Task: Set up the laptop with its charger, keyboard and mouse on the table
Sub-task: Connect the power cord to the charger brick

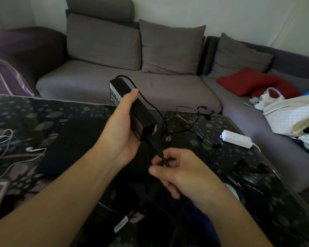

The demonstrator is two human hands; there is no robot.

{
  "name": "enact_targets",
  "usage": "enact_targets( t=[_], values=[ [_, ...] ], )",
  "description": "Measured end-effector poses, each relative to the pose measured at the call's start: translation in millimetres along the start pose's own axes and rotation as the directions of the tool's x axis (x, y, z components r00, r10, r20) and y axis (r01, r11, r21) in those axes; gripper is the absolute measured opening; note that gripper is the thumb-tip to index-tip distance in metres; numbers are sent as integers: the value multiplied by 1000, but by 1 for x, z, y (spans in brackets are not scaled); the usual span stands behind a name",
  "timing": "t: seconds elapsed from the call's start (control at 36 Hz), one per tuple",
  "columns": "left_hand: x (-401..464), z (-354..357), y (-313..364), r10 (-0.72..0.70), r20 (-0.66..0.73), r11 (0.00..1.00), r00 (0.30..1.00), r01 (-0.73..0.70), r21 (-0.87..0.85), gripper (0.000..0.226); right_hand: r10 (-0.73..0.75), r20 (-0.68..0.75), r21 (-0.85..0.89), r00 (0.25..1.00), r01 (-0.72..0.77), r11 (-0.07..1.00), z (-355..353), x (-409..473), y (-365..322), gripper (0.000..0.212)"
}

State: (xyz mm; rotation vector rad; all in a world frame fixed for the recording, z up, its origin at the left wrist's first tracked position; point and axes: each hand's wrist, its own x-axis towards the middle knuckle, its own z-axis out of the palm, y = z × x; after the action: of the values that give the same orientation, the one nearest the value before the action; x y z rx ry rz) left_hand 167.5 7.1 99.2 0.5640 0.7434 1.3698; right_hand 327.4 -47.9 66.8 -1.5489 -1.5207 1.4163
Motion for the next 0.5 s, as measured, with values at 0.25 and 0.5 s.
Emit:
enact_targets(
  t=[0.25, 0.5],
  values=[
    [18, -23, -9, -74, -32, 995, 997, 76, 61, 38, 215, -201, -387, 956, -279, 879, 13, 20, 36, 37],
    [21, -28, -14, -9, -63, 989, 998, 19, 148, 39, 100, -346, -283, 933, -206, 937, 48, 54, 58, 38]
  ],
)
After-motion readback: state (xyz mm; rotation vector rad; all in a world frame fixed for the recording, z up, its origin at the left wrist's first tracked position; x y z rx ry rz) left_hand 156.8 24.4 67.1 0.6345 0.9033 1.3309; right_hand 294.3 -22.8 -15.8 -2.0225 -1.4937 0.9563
